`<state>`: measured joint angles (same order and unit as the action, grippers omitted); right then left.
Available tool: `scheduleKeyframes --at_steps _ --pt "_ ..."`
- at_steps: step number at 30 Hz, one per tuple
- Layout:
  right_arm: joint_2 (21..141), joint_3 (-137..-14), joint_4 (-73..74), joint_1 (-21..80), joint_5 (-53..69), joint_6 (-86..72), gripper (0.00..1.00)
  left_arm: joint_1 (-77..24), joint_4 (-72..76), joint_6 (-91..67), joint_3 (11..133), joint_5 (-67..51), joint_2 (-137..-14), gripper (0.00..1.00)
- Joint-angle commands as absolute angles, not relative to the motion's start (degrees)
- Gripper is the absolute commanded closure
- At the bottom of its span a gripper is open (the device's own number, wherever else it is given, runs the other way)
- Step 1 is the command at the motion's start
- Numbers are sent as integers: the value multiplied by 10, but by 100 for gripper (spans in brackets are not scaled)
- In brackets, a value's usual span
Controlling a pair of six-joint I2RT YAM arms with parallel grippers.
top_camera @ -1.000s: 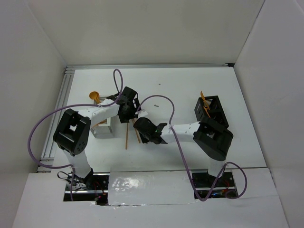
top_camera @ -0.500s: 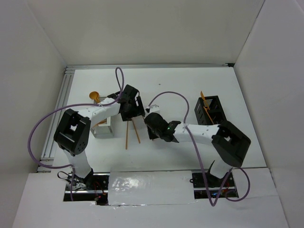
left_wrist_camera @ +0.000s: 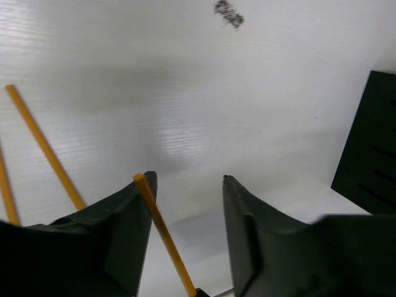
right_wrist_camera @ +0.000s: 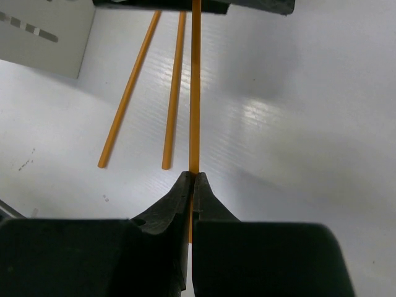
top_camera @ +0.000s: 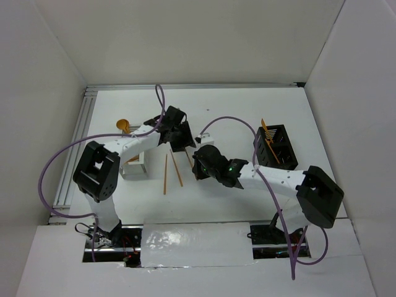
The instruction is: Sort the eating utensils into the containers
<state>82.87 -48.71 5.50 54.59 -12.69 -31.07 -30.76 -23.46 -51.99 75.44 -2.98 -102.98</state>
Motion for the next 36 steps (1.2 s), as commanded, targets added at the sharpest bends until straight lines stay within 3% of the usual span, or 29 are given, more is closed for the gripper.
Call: scheduleKeyframes --at_steps 1,4,6,9,10,13,16,24,33,36 --pt "793 -474 23 542 -128 -323 100 -320 -214 -530 777 -40 -1042 44" --pt "783 -474 23 540 -134 -321 100 -320 -202 -531 765 -57 -1042 74" --pt "784 -474 28 537 -134 -321 99 -320 -193 -527 765 -69 -1042 100" --pt "790 -479 33 534 -134 -322 87 -320 -188 -519 766 -81 -1042 100" --pt "794 -484 39 534 -129 -323 71 -320 -185 -519 766 -83 -1042 100" --pt "810 -490 47 532 -134 -324 47 -321 -170 -514 752 -88 -1029 100" --pt "822 -501 47 529 -134 -323 33 -322 -156 -510 738 -105 -1017 100" --pt "838 -511 42 519 -141 -321 33 -352 -93 -491 681 -110 -982 100" --pt "857 -517 42 512 -128 -318 56 -351 -5 -461 641 -149 -951 100" --pt "860 -512 42 511 -123 -319 59 -352 -7 -459 644 -151 -950 100"
